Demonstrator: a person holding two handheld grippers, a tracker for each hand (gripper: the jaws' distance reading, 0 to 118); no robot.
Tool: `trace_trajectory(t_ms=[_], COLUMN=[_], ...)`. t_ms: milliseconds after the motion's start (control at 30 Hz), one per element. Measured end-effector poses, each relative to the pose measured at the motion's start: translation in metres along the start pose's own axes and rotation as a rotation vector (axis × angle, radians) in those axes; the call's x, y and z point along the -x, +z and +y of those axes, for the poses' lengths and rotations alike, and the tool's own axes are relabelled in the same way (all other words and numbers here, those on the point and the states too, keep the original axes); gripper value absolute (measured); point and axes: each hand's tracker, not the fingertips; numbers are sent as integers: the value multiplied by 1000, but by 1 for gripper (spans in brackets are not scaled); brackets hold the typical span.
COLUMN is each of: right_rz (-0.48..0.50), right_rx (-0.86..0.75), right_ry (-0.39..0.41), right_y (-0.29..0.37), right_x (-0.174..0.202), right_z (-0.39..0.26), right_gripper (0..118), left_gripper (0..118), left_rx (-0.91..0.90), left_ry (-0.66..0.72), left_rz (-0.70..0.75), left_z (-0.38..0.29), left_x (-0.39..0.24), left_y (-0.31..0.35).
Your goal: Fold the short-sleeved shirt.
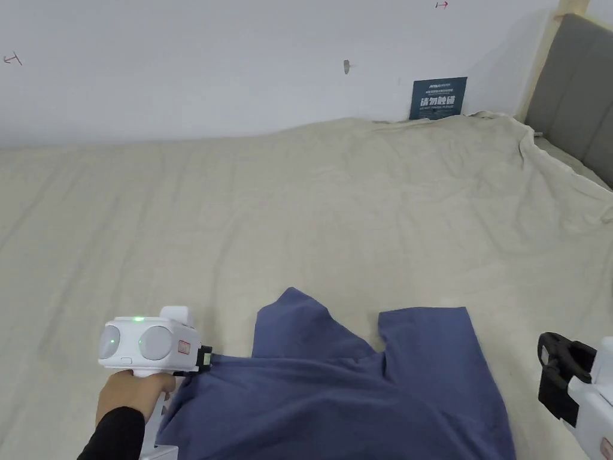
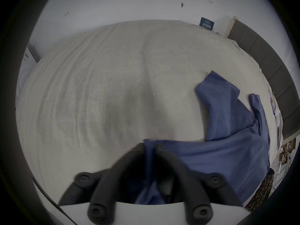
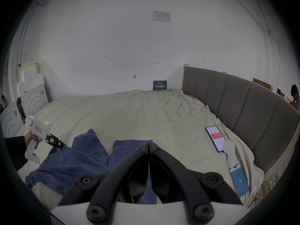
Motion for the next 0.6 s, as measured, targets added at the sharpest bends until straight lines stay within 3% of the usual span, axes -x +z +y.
trace_trajectory(t_ms=[167, 233, 267, 367, 500, 600], right_rz=[13, 35, 31, 16, -15, -19], right_rx=[107, 159, 197, 300, 410, 518], right_ry=[24, 8, 9, 27, 38, 8], right_y=[-37, -69, -81, -117, -161, -169], right_x=[-2, -21, -22, -19, -22, -11], right_z=[8, 0, -1, -9, -32, -45], right_gripper=[0, 3, 15, 75, 79, 73], left_gripper=[0, 0, 0, 0, 0, 0], left_rx=[-103, -152, -177, -214, -243, -250], left_ry=[32, 37, 31, 30, 34, 49], left_rz=[-51, -87, -98, -124, -139, -150], left_z=[-7, -11, -12, -18, -22, -24], left_x=[4, 3, 5, 6, 3, 2], left_y=[30, 51, 60, 84, 108, 114])
